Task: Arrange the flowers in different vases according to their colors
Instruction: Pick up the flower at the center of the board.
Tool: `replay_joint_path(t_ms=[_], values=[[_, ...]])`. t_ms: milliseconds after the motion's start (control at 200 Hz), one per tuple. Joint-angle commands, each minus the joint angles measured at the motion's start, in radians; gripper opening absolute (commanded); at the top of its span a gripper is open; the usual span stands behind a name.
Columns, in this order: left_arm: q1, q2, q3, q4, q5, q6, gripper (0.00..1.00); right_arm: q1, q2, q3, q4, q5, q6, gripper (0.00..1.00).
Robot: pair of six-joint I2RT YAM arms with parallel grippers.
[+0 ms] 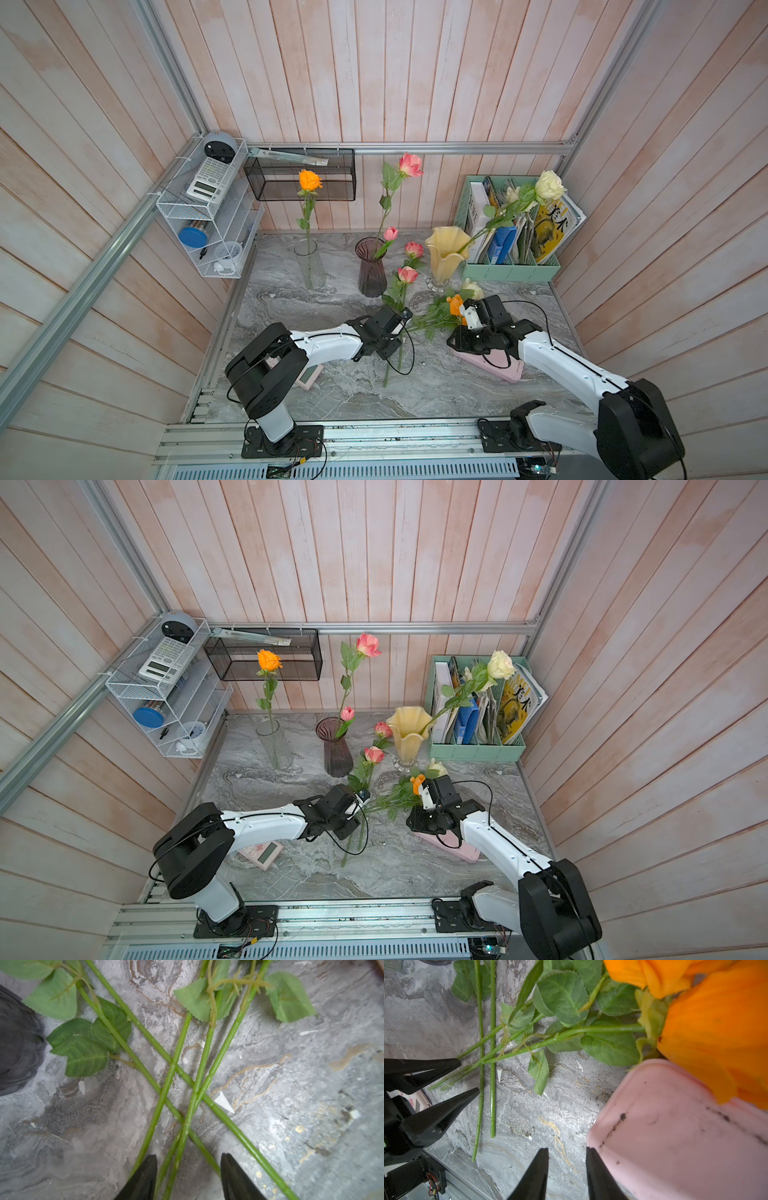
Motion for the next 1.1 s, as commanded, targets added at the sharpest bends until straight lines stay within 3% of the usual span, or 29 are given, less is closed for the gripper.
replay_joint_path(t_ms=[0, 310, 1095], values=[[0.015, 0.012, 0.024, 0.016, -0.007, 0.013, 0.5, -0.005, -0.002, 0.003, -0.023, -0.012, -0.021, 0.37], [0.025, 0.048, 0.042, 0.005, 0.013, 0.024, 0.35, -0.005, 0.009, 0.0, -0.009, -0.015, -0.019, 0.37], [0.03, 0.081, 0.041, -0.011, 0.043, 0.031, 0.19, -0.006, -0.001, -0.001, -0.008, -0.017, -0.021, 0.36]])
